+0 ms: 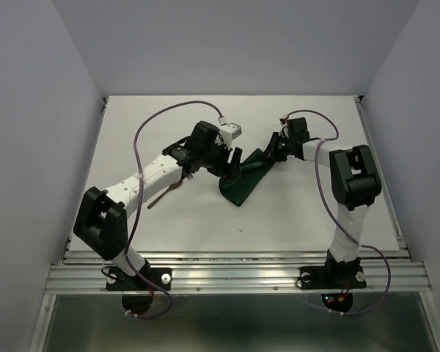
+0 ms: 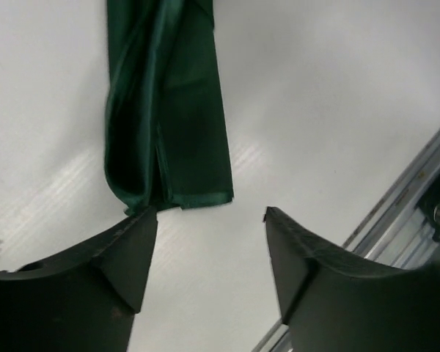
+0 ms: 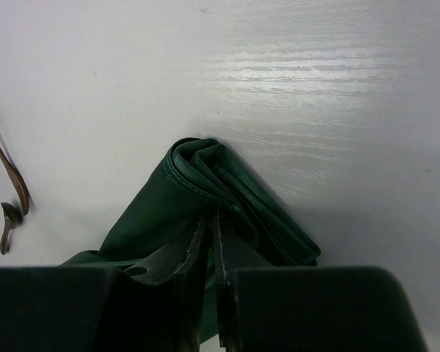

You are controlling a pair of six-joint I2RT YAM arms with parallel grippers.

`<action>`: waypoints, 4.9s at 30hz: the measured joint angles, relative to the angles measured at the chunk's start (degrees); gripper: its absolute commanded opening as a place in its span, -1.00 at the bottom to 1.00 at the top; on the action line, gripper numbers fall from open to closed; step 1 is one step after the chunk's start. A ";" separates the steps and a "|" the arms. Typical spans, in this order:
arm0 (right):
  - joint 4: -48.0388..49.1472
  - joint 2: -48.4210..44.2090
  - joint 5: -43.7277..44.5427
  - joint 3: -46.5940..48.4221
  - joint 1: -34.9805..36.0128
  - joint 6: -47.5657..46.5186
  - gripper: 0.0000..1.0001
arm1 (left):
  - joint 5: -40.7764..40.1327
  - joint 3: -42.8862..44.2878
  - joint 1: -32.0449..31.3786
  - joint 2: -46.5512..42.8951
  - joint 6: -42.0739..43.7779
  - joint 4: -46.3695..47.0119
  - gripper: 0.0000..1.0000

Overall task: Fold the napkin into a case and place the utensils inside
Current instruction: Fold the 2/3-rectangle-folded napkin at the center of the board.

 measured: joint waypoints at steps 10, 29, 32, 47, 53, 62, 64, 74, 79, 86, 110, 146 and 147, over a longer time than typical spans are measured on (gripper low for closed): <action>-0.09 -0.02 0.02 0.00 0.00 -0.35 -0.73 | -7.06 11.02 1.44 14.53 -4.28 1.90 0.37; 0.35 -0.13 0.68 -0.33 0.00 2.54 -0.74 | 5.03 4.76 0.28 17.68 -4.37 5.29 -0.44; 0.74 -0.37 1.11 -0.76 0.00 3.80 -0.74 | 6.71 4.76 -0.15 17.68 -4.42 6.01 -0.44; -1.77 -4.39 5.60 -3.02 -0.07 5.60 -0.53 | 8.55 4.79 -2.05 24.33 -5.68 8.26 -0.45; -4.35 -6.01 8.94 -3.34 -0.33 5.95 -0.30 | 8.55 6.19 -2.71 24.85 -5.97 8.15 -0.45; -6.38 -13.20 14.47 -5.40 -0.37 6.60 0.13 | 8.33 7.67 -3.34 25.20 -5.88 7.93 -0.45; -6.27 -13.81 15.10 -6.14 -0.37 6.84 0.13 | 8.33 7.96 -3.63 25.70 -5.84 7.78 -0.45; -5.20 -23.32 16.63 -15.15 -0.37 9.99 0.15 | 8.11 8.46 -4.11 26.69 -5.77 7.23 -0.45; -2.45 -25.64 13.73 -20.28 -0.37 12.59 0.29 | 8.00 9.01 -4.13 26.69 -5.77 7.04 -0.45; 0.90 -25.68 8.98 -27.21 0.17 16.00 0.17 | 7.74 9.09 -4.15 26.69 -5.79 6.84 -0.45; 12.15 -23.04 3.85 -33.81 5.64 22.53 -0.74 | 2.25 11.32 -5.20 27.32 -3.74 3.17 0.09; 13.00 -22.95 3.67 -34.42 5.70 23.10 -0.75 | -25.00 15.52 -14.71 27.32 0.22 2.23 -0.09; 13.00 -22.95 3.67 -34.42 5.70 23.10 -0.74 | -25.22 15.74 -14.80 27.36 0.44 2.12 -0.06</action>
